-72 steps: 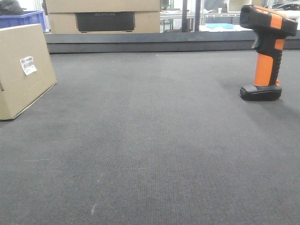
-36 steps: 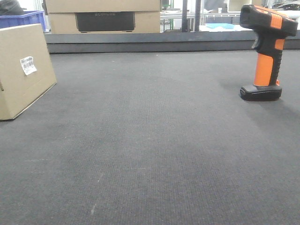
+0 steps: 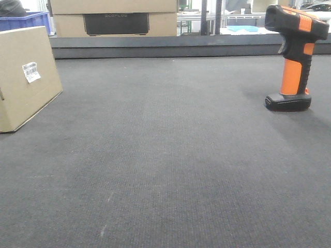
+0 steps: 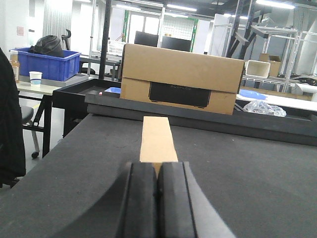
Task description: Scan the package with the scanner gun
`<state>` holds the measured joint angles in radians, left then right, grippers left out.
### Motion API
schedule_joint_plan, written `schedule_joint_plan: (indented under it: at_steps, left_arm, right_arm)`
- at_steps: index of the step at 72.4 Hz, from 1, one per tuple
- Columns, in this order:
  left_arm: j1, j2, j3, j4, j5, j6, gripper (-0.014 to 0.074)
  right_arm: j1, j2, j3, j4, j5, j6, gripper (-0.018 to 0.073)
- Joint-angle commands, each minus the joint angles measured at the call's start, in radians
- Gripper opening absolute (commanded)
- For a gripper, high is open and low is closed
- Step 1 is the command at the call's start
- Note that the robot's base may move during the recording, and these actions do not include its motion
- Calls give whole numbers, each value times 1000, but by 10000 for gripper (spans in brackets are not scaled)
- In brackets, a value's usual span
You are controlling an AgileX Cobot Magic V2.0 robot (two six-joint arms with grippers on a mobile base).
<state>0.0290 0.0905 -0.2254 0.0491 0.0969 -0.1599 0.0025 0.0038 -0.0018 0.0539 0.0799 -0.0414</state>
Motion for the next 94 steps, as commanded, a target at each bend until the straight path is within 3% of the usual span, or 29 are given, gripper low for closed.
schedule_joint_plan:
  at_steps: [1, 72, 76, 83, 94]
  left_arm:
    - [1, -3, -6, 5, -9, -8, -111]
    - [-5, -6, 41, 27, -22, -8, -111]
    - [-15, -14, 77, 30, -49, 27, -111]
    - [-44, -46, 137, -1, -91, 183, -111]
    - [-56, -91, 216, -25, -133, 186, -111]
  right_arm:
    - [1, -4, 2, -10, -8, 5, -168]
    - [1, -4, 2, -10, -8, 5, -168]
    - [1, -4, 2, -10, -8, 5, -168]
    - [1, -4, 2, -10, -8, 5, -168]
    - [1, -4, 2, -10, -8, 5, -168]
